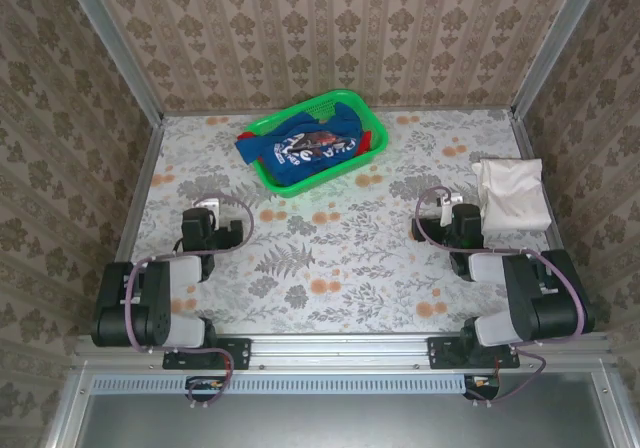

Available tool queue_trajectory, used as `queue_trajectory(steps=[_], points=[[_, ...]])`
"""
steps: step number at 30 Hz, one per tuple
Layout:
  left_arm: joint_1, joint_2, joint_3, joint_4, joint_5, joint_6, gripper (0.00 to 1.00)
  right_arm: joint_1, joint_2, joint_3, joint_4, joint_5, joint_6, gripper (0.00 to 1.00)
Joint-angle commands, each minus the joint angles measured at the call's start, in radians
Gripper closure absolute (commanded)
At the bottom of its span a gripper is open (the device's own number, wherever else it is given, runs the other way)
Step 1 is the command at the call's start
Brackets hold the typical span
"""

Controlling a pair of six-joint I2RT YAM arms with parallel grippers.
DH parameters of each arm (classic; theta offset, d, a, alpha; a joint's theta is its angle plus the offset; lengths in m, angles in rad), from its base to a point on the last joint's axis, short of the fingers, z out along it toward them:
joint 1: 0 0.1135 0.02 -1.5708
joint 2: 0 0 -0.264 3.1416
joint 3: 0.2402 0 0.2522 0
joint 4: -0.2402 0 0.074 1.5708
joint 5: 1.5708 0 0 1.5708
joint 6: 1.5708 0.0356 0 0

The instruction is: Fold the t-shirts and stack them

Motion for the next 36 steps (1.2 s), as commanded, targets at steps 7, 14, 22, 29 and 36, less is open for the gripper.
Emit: queue_trajectory(steps=[7,14,22,29,36], points=[[0.032,0.126,0.084,0.328,0.038,0.073,0.00,-0.029,0.093,0.086,0.265,0.059,0.011,0.00],[0.033,0.126,0.084,0.327,0.039,0.072,0.00,-0.029,0.093,0.084,0.267,0.058,0.011,0.00],[0.033,0.127,0.084,0.326,0.039,0.073,0.00,-0.029,0.094,0.086,0.265,0.054,0.010,0.00],[0.016,-0.011,0.133,0.138,-0.094,0.045,0.00,-0.028,0.028,0.126,0.139,0.015,-0.004,0.00],[0.004,-0.135,0.415,-0.304,-0.136,-0.131,0.00,0.000,-0.182,0.276,-0.263,-0.054,-0.030,0.00]])
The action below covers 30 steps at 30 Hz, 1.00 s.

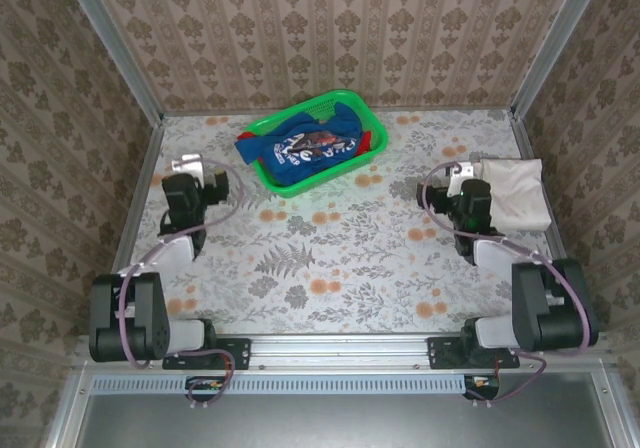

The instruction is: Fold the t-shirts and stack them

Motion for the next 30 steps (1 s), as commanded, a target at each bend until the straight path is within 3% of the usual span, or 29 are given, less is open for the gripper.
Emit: queue_trajectory(steps=[1,3,9,13,16,22,30], points=[[-0.013,-0.012,0.187,-0.329,-0.060,-0.185,0.00,0.036,-0.089,0.111,-0.232,-0.055,-0.047,0.00],[-0.043,0.018,0.293,-0.475,-0.095,-0.269,0.00,0.071,-0.111,0.164,-0.301,-0.062,-0.085,0.00],[-0.135,0.104,0.431,-0.642,-0.105,-0.509,0.00,0.173,-0.113,0.323,-0.444,-0.049,-0.170,0.00],[-0.196,0.151,0.444,-0.674,-0.102,-0.648,0.00,0.183,-0.113,0.364,-0.431,-0.040,-0.135,0.00],[-0.220,0.190,0.444,-0.676,-0.076,-0.736,0.07,0.183,-0.106,0.386,-0.426,-0.039,-0.125,0.00],[-0.261,0.271,0.448,-0.643,-0.057,-0.818,0.28,0.184,-0.092,0.413,-0.437,-0.034,-0.131,0.00],[-0.276,0.363,0.492,-0.618,0.032,-0.849,0.35,0.184,-0.089,0.413,-0.451,-0.026,-0.133,0.00]])
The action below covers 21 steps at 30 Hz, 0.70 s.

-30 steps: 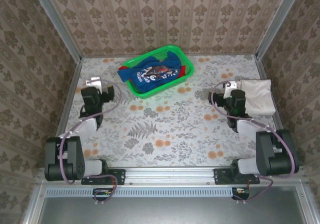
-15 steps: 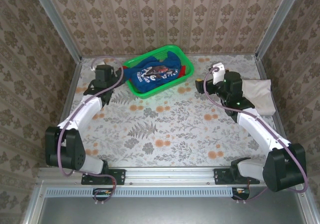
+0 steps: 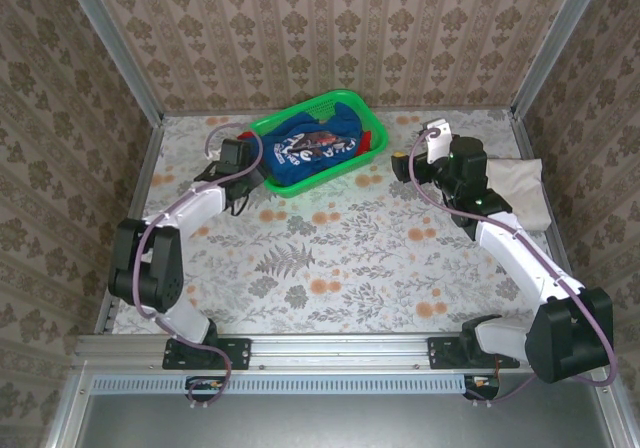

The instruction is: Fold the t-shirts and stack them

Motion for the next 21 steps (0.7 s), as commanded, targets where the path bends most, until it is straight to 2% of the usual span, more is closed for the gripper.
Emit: queue_trajectory(steps=[1,9,16,18,21], points=[[-0.001,0.030,0.048,0.016,0.055,-0.041,0.36,0.001,0.012,0.022,-0.021,0.017,-0.005,0.00],[0.006,0.095,0.087,0.036,0.125,-0.013,0.47,0.001,0.016,0.018,-0.024,0.020,0.000,0.00],[0.023,0.144,0.145,-0.005,0.179,0.019,0.76,0.001,0.012,0.023,-0.038,0.019,-0.003,0.00],[0.022,0.154,0.167,-0.022,0.190,0.028,0.83,0.001,0.008,0.024,-0.043,0.021,-0.004,0.00],[0.010,0.173,0.219,-0.054,0.211,0.046,0.85,0.001,0.010,0.030,-0.053,0.027,-0.006,0.00]])
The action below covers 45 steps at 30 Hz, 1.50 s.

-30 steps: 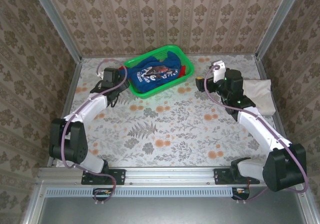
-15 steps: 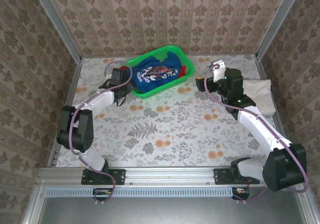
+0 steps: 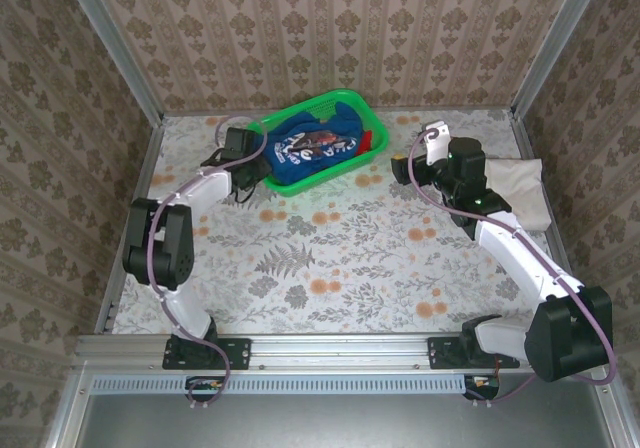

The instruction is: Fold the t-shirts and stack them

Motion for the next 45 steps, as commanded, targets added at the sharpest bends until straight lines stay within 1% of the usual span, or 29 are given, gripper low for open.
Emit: queue_trajectory(steps=[1,4,9,13,15,16,17,18,20,21,22,24,25,28,31,33,38,40,43,45], points=[[-0.015,0.031,0.080,-0.043,0.049,0.039,0.86,0.000,0.006,0.032,-0.032,0.034,-0.007,0.00],[-0.045,0.075,0.154,-0.071,0.069,0.058,0.89,0.001,0.018,0.046,-0.048,0.056,-0.006,0.00],[-0.102,0.186,0.290,-0.099,0.107,0.076,0.89,0.001,0.031,0.060,-0.064,0.088,0.005,0.00],[-0.145,0.282,0.408,-0.121,0.136,0.071,0.90,0.000,0.052,0.103,-0.137,0.166,0.072,0.00],[-0.153,0.328,0.465,-0.129,0.147,0.064,0.90,0.000,0.061,0.118,-0.162,0.189,0.104,0.00],[-0.190,0.353,0.499,-0.132,0.153,0.052,0.89,0.000,0.065,0.123,-0.168,0.214,0.141,0.00],[-0.199,0.373,0.526,-0.133,0.162,0.034,0.89,-0.001,0.068,0.128,-0.170,0.244,0.182,0.00],[-0.207,0.392,0.549,-0.125,0.172,0.018,0.86,-0.004,0.071,0.136,-0.175,0.272,0.223,0.00],[-0.218,0.412,0.581,-0.106,0.181,0.005,0.82,-0.013,0.074,0.157,-0.188,0.273,0.257,0.00],[-0.220,0.410,0.587,-0.092,0.182,0.001,0.78,-0.017,0.076,0.171,-0.197,0.270,0.269,0.00],[-0.222,0.405,0.585,-0.073,0.182,0.001,0.70,-0.020,0.081,0.186,-0.205,0.253,0.278,0.00],[-0.223,0.373,0.562,-0.045,0.173,0.020,0.56,-0.033,0.097,0.223,-0.234,0.218,0.323,0.00],[-0.220,0.353,0.546,-0.030,0.170,0.035,0.46,-0.038,0.109,0.254,-0.271,0.190,0.359,0.00],[-0.210,0.268,0.461,0.002,0.160,0.077,0.25,-0.027,0.153,0.330,-0.341,0.123,0.399,0.00],[-0.204,0.138,0.315,0.036,0.118,0.147,0.08,0.011,0.236,0.395,-0.388,0.105,0.406,0.00],[-0.204,0.038,0.208,0.066,0.092,0.233,0.01,0.034,0.283,0.429,-0.397,0.094,0.418,0.00],[-0.202,-0.241,-0.083,0.153,0.097,0.489,0.00,0.125,0.416,0.524,-0.417,0.098,0.429,0.00],[-0.199,-0.349,-0.170,0.149,0.137,0.593,0.00,0.164,0.493,0.594,-0.451,0.093,0.430,0.00],[-0.196,-0.489,-0.260,0.116,0.192,0.715,0.00,0.227,0.609,0.703,-0.496,0.080,0.407,0.06],[-0.192,-0.567,-0.308,0.093,0.215,0.769,0.00,0.257,0.674,0.766,-0.519,0.054,0.398,0.11]])
